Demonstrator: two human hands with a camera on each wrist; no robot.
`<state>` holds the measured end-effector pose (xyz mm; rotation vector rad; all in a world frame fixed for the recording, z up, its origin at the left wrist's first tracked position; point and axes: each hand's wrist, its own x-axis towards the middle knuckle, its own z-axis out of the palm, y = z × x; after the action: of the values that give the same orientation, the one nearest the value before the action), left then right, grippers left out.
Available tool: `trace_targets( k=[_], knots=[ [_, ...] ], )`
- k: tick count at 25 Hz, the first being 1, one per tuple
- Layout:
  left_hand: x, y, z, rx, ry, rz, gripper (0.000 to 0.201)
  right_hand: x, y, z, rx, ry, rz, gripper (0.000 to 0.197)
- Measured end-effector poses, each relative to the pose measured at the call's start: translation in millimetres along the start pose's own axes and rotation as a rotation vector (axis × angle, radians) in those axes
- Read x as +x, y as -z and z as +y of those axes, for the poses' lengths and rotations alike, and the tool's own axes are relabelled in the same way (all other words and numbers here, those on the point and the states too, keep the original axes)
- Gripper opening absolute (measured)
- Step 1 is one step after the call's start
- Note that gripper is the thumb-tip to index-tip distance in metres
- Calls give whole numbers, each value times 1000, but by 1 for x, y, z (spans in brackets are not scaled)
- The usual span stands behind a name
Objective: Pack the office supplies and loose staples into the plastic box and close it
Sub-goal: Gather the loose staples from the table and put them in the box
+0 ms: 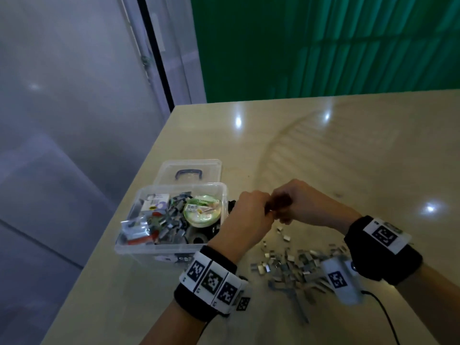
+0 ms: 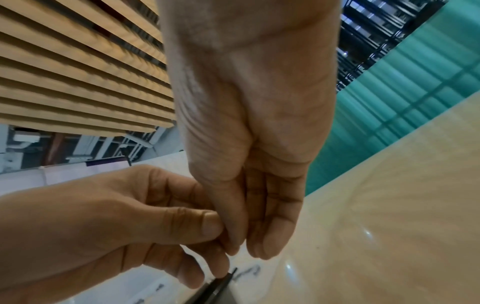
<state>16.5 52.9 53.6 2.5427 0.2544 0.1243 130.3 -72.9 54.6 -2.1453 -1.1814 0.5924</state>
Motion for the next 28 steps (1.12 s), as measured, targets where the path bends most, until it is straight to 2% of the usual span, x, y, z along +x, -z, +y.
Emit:
trace_targets(
  k=[2,6,8,10,13,17,23,28],
  knots=[
    [0,-30,3,39,35,-102,21,-11,-5,26,-108,-101,-100,6],
    [-20,-84,-20,133,199,-292,37,-43,-14,72,-410,-324,-341,47],
    [-35,-98,-31,206,273,-322,48,-60,-12,87,-480,-404,-384,57],
    [-48,-105,-35,214,337,-294,61,-73,-13,95,-543,-441,-420,61],
    [-54,-116,-28,164,360,-200,60,-82,-28,99,-559,-418,-363,59],
    [-46,-127,-11,60,346,-129,48,-77,-54,95,-486,-277,-216,52],
    [-32,-134,-12,17,360,-66,33,-71,-51,98,-422,-206,-153,59],
    [-30,-133,-18,-30,351,-31,22,-67,-41,101,-326,-207,-67,30]
  ],
)
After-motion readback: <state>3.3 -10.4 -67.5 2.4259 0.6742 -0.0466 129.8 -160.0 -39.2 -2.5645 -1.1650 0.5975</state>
